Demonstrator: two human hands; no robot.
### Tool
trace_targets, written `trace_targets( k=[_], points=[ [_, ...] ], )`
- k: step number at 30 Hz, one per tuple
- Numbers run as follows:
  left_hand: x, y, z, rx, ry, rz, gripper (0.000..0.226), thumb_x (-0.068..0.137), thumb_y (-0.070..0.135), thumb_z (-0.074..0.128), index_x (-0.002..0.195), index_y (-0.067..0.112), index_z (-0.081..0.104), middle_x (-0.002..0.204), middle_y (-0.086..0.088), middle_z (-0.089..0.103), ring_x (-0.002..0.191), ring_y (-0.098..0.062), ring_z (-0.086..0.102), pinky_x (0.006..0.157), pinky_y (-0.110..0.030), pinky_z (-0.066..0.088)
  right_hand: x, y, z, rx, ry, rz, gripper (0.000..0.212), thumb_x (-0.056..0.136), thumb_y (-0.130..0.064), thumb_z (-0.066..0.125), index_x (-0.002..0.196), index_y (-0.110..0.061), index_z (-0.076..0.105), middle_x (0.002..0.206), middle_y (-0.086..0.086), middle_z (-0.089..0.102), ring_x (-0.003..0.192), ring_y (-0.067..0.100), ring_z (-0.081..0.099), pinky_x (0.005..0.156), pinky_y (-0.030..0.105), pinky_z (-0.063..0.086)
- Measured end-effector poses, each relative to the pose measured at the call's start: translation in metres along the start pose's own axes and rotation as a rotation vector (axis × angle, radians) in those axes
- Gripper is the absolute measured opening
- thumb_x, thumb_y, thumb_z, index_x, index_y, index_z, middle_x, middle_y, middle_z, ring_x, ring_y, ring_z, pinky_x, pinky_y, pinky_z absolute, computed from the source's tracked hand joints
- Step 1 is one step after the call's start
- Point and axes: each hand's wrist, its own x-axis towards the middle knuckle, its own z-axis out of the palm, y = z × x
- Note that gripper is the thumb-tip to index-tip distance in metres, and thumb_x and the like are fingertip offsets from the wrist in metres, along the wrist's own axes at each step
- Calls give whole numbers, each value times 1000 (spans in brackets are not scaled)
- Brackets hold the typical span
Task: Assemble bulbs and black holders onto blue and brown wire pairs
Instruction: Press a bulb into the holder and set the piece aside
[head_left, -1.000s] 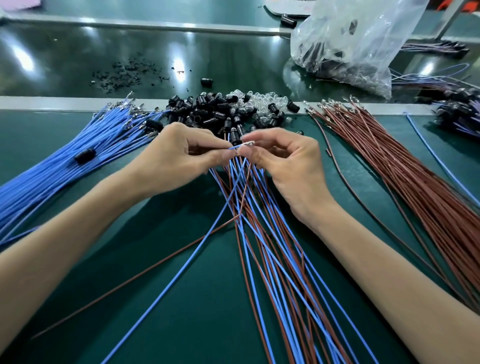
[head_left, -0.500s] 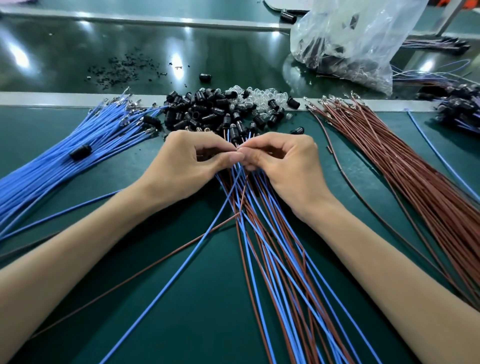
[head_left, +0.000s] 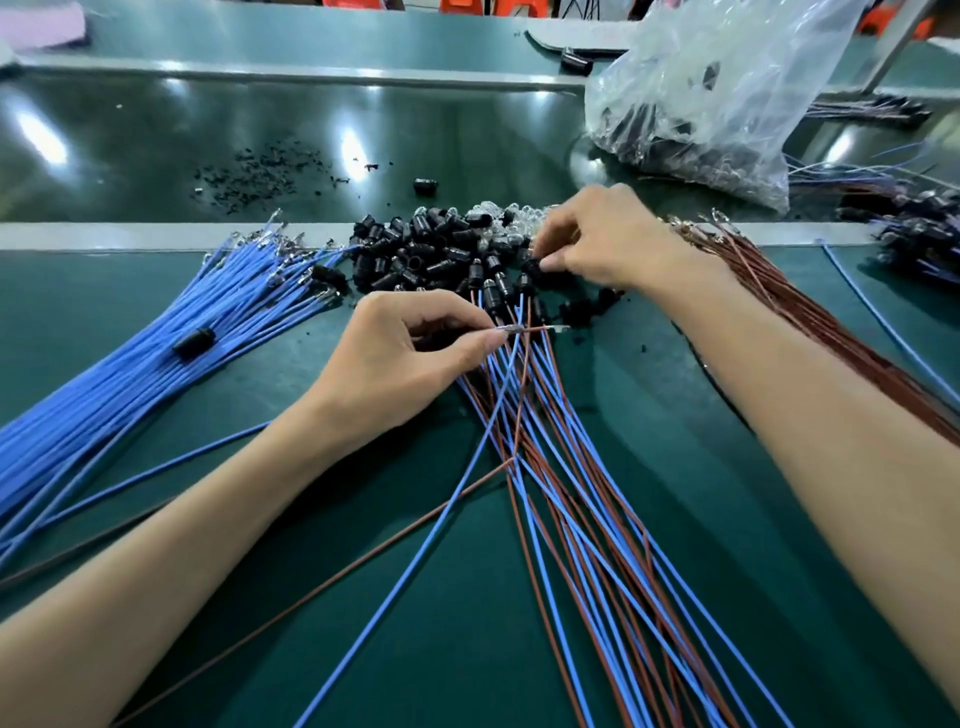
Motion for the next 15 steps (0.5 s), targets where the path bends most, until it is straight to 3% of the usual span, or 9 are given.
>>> trace_targets(
  k=[5,10,13,15],
  points=[
    [0,0,0,12,8,-1,6,83,12,73,77,13,71,65,-6,67,59,-3,53,58,-17,41,1,6,-2,-17,-34,-31,15,86,-13,68,98,-19,73,88,0,66,86,10,57,78,17,41],
    [0,0,1,11,-7,-10,5,82,11,73,78,11,71,66,1,66,61,0,53,60,-13,41,-1,7,5,-61,-83,-50,21,86,-7,64,94,-27,63,89,0,63,90,21,60,88,36,51],
    [-1,0,0,3,-11,-10,5,83,12,73,78,9,71,67,-4,67,61,-4,54,61,-17,42,-8,7,4,-93,66,-92,23,87,-6,55,98,-21,68,93,7,64,92,26,59,88,36,49],
    [-1,0,0,6,-13,-6,6,83,13,73,78,10,71,68,-5,68,62,-5,55,61,-19,43,-23,8,0,8,221,-126,22,89,-7,54,97,-20,69,91,10,64,82,22,57,82,30,48]
  ],
)
